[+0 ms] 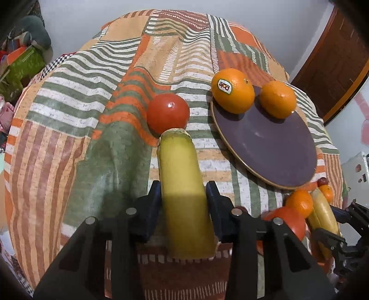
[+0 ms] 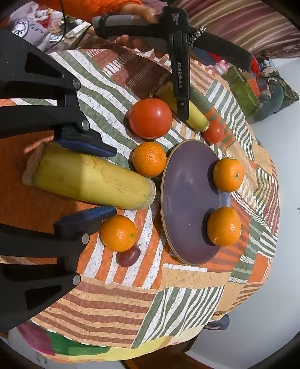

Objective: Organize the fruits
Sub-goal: 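Lift the corn cob with the right tool while the left tool grasps the other corn cob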

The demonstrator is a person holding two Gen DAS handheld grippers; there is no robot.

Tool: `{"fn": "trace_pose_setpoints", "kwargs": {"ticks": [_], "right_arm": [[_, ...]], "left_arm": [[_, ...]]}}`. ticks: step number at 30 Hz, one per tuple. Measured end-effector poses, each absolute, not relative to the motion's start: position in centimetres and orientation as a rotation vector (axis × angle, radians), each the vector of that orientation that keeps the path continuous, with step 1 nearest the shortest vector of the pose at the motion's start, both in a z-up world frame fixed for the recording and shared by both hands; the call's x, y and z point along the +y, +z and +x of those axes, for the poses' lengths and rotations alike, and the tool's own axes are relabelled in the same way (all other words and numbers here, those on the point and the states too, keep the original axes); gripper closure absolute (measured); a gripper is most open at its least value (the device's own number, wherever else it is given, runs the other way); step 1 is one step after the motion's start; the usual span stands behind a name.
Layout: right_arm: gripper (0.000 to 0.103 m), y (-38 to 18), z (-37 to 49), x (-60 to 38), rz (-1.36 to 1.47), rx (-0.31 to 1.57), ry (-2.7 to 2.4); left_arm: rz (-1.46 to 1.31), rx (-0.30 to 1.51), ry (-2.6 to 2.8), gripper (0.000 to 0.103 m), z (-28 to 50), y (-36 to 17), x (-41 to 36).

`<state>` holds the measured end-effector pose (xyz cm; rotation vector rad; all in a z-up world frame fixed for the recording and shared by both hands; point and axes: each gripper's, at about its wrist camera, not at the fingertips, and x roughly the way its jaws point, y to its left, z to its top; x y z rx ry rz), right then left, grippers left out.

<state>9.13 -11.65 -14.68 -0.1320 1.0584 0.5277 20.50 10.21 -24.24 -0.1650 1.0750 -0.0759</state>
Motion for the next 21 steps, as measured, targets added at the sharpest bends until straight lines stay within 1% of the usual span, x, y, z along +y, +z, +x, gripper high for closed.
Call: {"fn": "trace_pose_setpoints", "kwargs": {"ticks": [13, 21], "right_arm": [[0.067, -13.9, 7.8, -12.6, -0.214, 1.084, 0.592], [0.065, -14.9, 9.6, -12.0, -0.175, 1.138, 0.599]], "left_arm": [[-0.125, 1.111, -0.151, 0.064, 12.6, -23.1, 9.3], [-0.103, 1.117, -0.148, 0.064, 14.1, -23.2, 8.9]]}}
